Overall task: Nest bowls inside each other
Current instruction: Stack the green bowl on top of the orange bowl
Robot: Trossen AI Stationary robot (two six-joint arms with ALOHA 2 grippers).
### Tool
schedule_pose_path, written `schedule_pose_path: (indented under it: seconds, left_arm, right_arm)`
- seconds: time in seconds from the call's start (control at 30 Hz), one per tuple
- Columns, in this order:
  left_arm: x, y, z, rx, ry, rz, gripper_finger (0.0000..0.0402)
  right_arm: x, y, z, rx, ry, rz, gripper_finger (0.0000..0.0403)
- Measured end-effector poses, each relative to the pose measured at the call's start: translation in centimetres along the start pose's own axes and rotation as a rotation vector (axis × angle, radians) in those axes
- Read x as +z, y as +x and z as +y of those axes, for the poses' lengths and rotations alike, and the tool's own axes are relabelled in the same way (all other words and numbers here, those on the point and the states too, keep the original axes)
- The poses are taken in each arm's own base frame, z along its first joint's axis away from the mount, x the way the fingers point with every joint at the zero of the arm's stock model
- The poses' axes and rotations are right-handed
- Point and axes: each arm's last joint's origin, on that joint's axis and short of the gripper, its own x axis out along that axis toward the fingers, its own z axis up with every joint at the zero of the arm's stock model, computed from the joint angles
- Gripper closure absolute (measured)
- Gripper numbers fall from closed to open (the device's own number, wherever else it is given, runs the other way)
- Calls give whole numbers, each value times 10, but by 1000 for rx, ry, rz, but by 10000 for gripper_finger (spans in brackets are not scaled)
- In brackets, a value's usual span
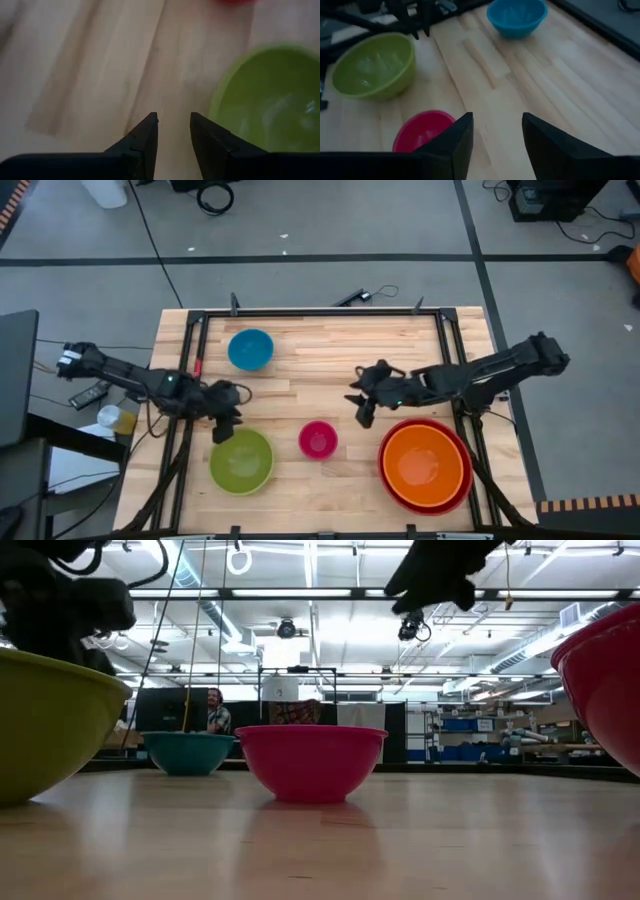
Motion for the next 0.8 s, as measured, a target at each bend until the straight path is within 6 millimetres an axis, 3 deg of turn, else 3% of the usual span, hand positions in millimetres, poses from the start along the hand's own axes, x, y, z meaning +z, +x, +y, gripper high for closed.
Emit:
schedule_pose_path:
  seconds: [0.2, 0.43, 0.8]
  left_arm:
    - [-6, 15, -11, 7, 6, 121, 249]
    - [-7, 21, -14, 34, -3, 164, 208]
    - [21, -29, -32, 15, 7, 122, 213]
  right_arm:
    - [-11, 26, 9, 26, -18, 65, 227]
    - [-12, 29, 11, 34, -21, 67, 227]
    - [-11, 32, 10, 23, -10, 52, 227]
